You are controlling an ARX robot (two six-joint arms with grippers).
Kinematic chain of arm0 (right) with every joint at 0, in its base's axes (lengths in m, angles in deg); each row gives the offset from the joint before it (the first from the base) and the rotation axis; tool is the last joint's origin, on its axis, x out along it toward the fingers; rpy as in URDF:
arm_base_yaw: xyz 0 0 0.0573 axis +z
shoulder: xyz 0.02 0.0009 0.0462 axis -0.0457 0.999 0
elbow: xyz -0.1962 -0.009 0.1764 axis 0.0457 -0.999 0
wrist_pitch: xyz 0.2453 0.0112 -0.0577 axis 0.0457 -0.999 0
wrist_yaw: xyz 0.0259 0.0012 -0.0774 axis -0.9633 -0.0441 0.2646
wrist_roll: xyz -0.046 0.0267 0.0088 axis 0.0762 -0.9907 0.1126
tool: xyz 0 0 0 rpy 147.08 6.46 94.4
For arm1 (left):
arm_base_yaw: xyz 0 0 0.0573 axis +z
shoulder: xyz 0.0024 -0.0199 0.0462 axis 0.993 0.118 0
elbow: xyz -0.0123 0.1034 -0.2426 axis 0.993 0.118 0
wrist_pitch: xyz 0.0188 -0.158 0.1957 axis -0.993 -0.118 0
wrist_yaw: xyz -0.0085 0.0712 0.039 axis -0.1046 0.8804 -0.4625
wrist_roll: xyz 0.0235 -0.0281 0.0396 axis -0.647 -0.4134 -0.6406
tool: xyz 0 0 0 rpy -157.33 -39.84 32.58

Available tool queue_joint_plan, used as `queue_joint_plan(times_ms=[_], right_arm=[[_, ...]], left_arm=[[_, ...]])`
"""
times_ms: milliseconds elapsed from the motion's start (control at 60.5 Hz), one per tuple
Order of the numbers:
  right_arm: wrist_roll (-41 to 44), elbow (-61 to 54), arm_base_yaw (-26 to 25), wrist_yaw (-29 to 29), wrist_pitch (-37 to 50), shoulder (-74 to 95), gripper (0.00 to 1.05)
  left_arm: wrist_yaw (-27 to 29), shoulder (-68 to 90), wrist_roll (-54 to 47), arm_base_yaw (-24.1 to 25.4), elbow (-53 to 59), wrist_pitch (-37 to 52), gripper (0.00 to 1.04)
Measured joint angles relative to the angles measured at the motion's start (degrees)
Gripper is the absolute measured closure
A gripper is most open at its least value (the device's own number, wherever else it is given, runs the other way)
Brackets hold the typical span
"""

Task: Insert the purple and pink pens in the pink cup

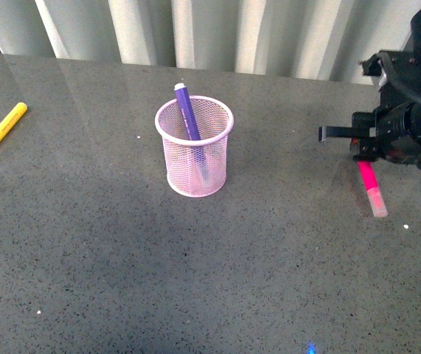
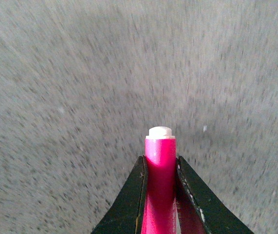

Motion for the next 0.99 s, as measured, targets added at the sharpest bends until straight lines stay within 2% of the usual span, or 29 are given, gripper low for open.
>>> queue_joint_plan(times_ms=[182,479,595,777,992], right_arm=[[5.3,-0.9,3.0,-1.9,11.1,-6.4,0.93],[16.9,-0.2,16.4,-9.4,30.1,-7.7,0.93],[21.1,0.5,20.4,-9.3,36.1,-5.0,0.93],[22.4,0.9,22.0,-8.5,41.1,-0.3,0.93],[19.4,1.4,22.3,-7.8,44.3,3.3,0.93]], left_arm=[[0.0,0.0,0.0,0.0,0.0,0.0,0.07],[0.0,0.0,0.0,0.0,0.0,0.0,0.07],[0.0,0.0,0.0,0.0,0.0,0.0,0.07],[0.0,0.0,0.0,0.0,0.0,0.0,0.07],[0.0,0.0,0.0,0.0,0.0,0.0,0.07]])
